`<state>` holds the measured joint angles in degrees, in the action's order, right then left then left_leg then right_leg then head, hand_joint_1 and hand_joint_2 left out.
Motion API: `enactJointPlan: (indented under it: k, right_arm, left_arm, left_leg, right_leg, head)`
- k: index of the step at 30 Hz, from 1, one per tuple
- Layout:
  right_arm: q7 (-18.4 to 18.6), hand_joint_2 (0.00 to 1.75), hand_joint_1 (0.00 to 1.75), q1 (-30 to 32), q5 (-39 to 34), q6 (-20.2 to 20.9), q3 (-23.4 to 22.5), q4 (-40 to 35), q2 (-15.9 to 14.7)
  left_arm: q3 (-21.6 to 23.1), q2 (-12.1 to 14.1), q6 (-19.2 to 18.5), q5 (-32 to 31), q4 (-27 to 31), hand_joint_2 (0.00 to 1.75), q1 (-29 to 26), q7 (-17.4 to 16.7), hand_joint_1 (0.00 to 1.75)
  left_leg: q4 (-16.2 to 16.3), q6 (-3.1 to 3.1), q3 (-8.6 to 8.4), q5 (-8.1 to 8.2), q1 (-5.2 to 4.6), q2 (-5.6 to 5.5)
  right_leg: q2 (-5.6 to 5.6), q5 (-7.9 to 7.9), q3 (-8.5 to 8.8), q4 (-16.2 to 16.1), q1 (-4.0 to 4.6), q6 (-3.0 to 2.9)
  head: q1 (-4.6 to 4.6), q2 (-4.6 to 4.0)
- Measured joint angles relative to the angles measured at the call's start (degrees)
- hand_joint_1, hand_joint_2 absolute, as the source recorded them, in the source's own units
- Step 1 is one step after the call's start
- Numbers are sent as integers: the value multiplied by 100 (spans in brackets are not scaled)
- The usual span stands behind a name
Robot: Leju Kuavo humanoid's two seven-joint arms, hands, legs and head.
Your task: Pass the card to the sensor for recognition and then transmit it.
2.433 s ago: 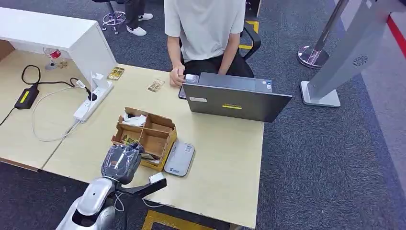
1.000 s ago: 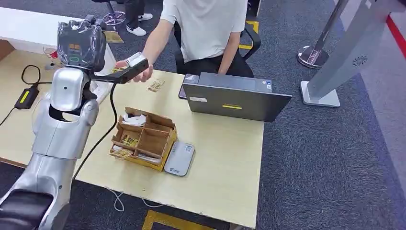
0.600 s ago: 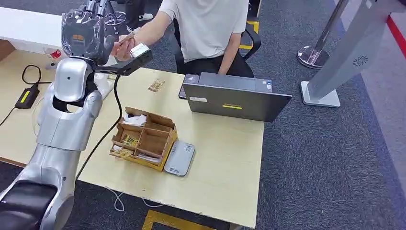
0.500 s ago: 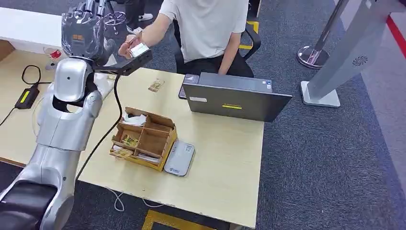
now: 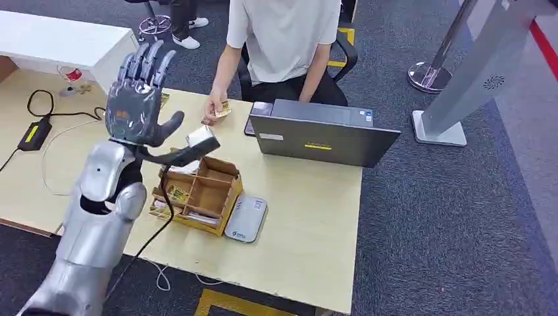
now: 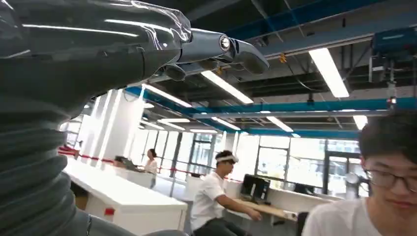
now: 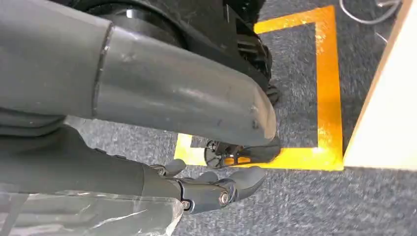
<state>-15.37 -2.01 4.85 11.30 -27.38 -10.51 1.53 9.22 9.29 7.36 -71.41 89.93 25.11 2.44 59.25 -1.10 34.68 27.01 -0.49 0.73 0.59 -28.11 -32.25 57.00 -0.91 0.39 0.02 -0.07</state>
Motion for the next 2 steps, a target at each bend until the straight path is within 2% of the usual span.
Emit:
enactJointPlan:
  k: [2]
  right_arm:
    - [15,0,0,38,-72,-70,-83,0,4]
  left_arm:
    - [-28,131,332,194,435,175,-637,157,0]
  left_leg:
    - [-1,5,2,4,1,-1]
  right_leg:
    - [-1,-7,0,1,1,-4]
  head:
    - [0,0]
